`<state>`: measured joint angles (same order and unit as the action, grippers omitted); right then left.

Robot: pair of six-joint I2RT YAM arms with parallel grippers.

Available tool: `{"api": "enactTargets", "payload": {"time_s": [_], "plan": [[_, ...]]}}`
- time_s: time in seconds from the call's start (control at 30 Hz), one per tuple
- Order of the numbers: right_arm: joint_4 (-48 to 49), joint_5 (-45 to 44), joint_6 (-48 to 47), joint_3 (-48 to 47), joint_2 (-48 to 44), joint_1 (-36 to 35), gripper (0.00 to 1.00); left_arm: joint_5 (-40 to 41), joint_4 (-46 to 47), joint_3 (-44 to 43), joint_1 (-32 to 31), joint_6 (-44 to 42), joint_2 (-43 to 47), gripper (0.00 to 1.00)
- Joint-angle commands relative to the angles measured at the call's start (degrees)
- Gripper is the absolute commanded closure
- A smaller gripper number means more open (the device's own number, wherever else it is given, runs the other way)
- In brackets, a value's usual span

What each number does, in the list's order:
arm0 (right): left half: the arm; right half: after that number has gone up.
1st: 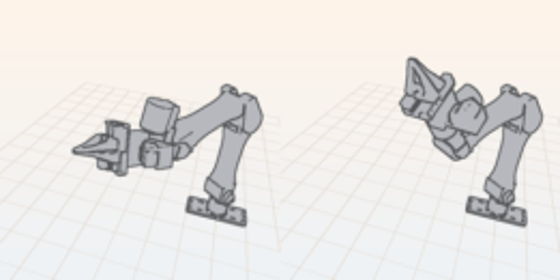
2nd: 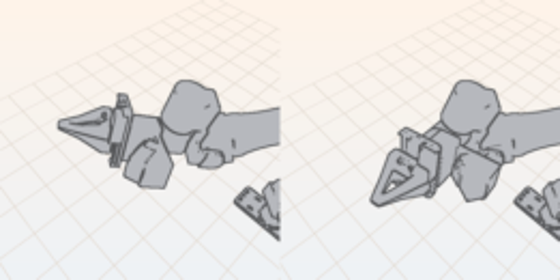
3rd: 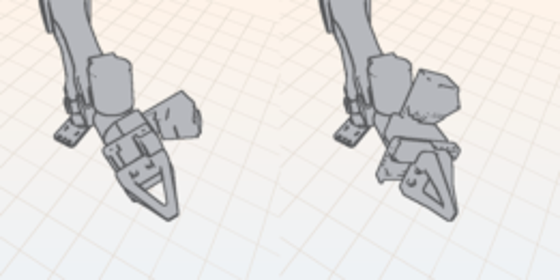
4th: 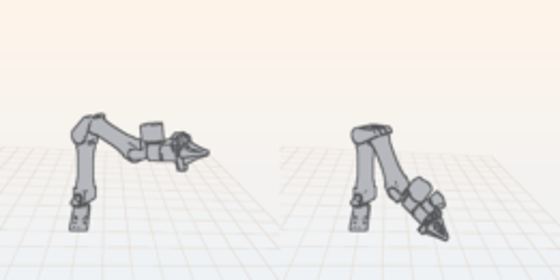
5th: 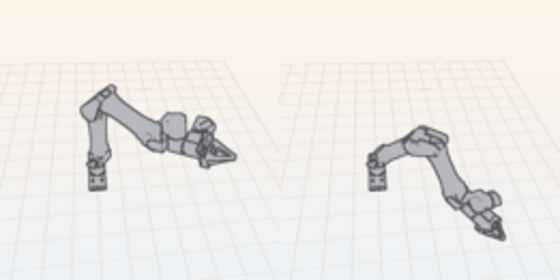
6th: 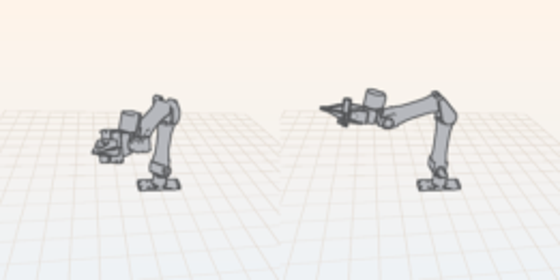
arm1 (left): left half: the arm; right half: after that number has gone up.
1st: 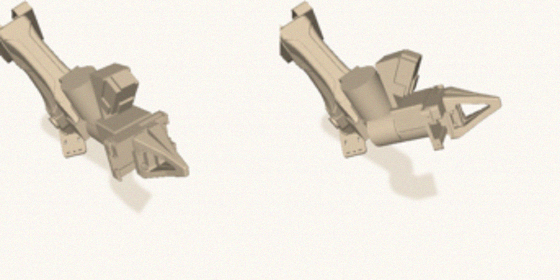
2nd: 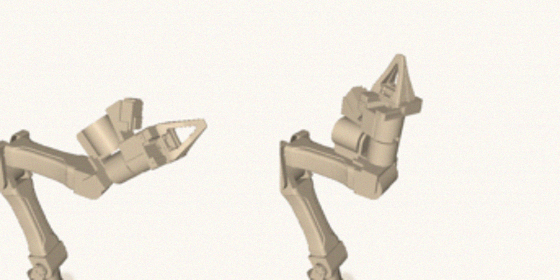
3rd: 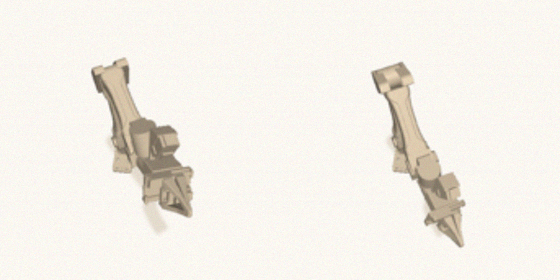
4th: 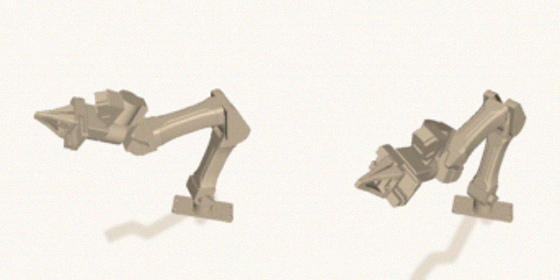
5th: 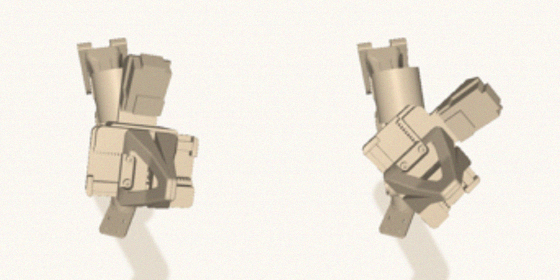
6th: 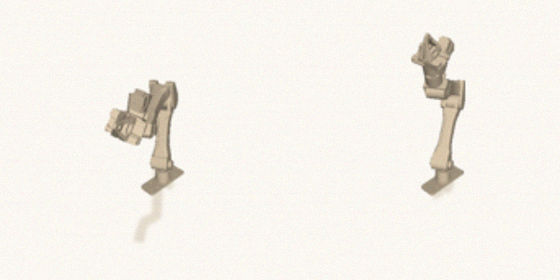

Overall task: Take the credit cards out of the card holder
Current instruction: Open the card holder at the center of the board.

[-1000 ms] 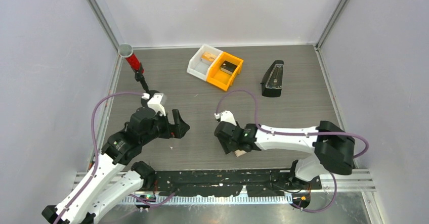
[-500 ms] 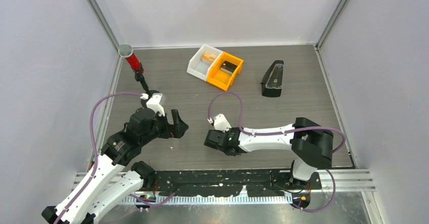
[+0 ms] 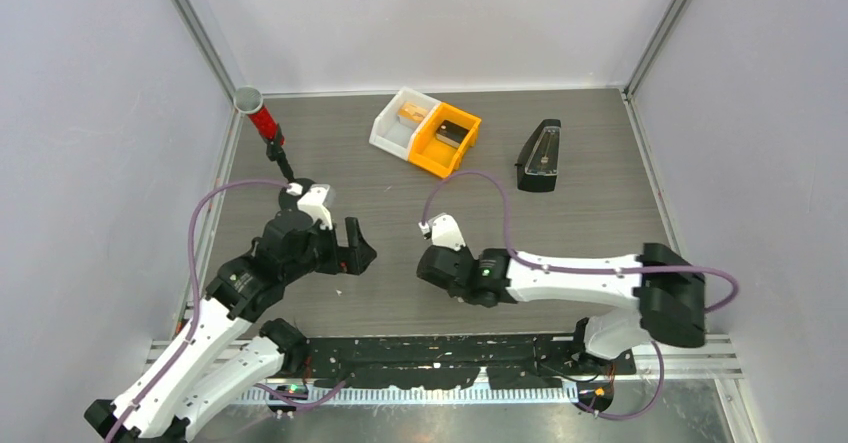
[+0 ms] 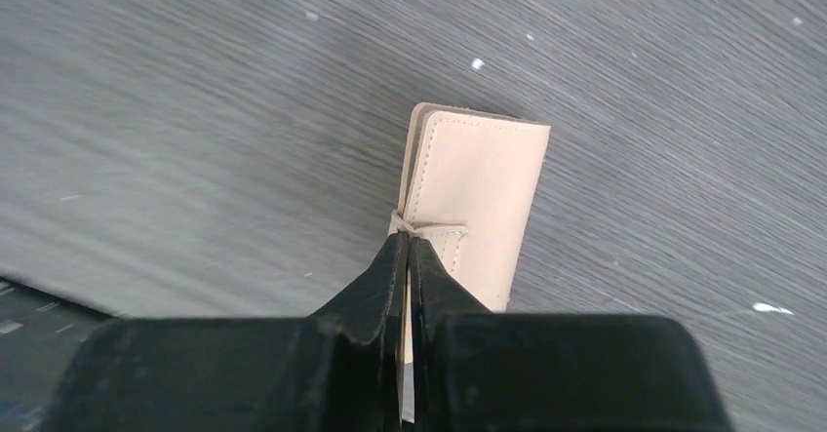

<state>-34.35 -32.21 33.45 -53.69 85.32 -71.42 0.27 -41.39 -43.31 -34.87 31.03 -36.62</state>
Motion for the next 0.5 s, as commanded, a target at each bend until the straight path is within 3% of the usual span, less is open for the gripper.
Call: {"api": "enactTargets", "payload": {"time_s": [0.0,0.2,0.37,0.47], "plan": [[11.12,7.34,-3.84,4.04,-10.39,-0.12,0.95,-4.28,3.40,-0.45,-0.26,-0.62,-1.93,0.08],[21.00,17.78,-5.30,9.54,-21.34,1.58,0.95,-11.97,11.94,3.20,-0.28,-0.50,-2.72,0.07],[36.82,38.08,0.49,20.07,-28.38,12.38,0.95,-12.81,14.10,4.17,-0.28,1.53,-4.28,0.08],[44.67,45.96,4.08,27.80,-29.28,19.46,0.95,-12.97,14.82,4.37,-0.26,2.28,-4.30,0.09]]}}
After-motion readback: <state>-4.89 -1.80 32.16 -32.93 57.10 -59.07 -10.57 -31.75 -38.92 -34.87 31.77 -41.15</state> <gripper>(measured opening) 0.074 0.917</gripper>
